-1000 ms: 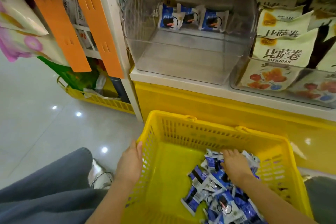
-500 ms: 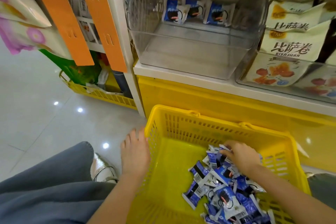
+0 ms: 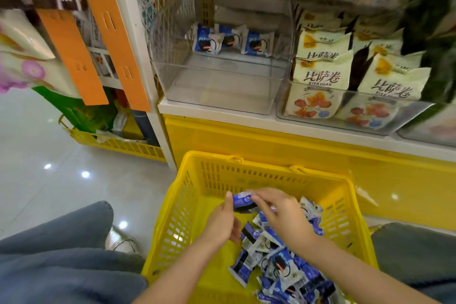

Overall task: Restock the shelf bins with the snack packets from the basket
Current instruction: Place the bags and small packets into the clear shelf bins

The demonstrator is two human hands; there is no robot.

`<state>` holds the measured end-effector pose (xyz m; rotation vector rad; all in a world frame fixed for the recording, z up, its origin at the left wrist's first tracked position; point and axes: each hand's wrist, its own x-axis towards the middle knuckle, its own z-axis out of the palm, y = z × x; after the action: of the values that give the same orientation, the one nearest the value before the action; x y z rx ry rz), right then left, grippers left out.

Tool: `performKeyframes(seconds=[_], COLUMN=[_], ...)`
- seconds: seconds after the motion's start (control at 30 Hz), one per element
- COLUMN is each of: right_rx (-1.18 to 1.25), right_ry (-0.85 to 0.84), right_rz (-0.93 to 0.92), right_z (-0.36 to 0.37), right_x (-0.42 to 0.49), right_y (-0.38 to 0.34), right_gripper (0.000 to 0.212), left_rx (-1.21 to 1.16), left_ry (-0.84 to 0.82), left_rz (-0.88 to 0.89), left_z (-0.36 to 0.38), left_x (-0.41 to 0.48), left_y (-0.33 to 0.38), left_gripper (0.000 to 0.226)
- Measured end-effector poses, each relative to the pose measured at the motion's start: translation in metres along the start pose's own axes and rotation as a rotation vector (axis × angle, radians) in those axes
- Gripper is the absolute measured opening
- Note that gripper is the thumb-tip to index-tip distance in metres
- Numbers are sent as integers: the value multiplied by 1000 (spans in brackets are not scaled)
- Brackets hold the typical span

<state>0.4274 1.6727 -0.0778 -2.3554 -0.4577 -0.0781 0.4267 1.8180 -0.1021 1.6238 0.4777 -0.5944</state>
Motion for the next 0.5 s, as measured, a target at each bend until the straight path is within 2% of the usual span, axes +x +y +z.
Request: performKeyframes(seconds=[0.1,0.17,0.27,0.3,0.37,0.43,0.5], right_rx=[-2,-17,36,86,163,145,36], right_ry=[-21,-94,-196,-183,-101,-61,-161], right_rz=[-174,-263,-343,-293,-134,67,283], right_z=[7,12,19,20,21,23,25], right_x=[-17,-24,-29,-29,-29,-27,-30], right_y=[-3,0,6,9,22,44,73], right_gripper=[25,25,25,24,22,20,24], left_rx=[-303,-474,-425,-391,-357,-336,-314], left_ry=[-113,-125,-73,-55,-11,30,37], left_rz=[-94,-79,8,36,62,55,36], left_z=[-2,-3,-8,-9,-10,-10,-11], left_x=[-3,-3,1,2,5,6,9], left_y=[5,7,4,2,-2,-4,-8], left_gripper=[56,39,12,9,16,20,20])
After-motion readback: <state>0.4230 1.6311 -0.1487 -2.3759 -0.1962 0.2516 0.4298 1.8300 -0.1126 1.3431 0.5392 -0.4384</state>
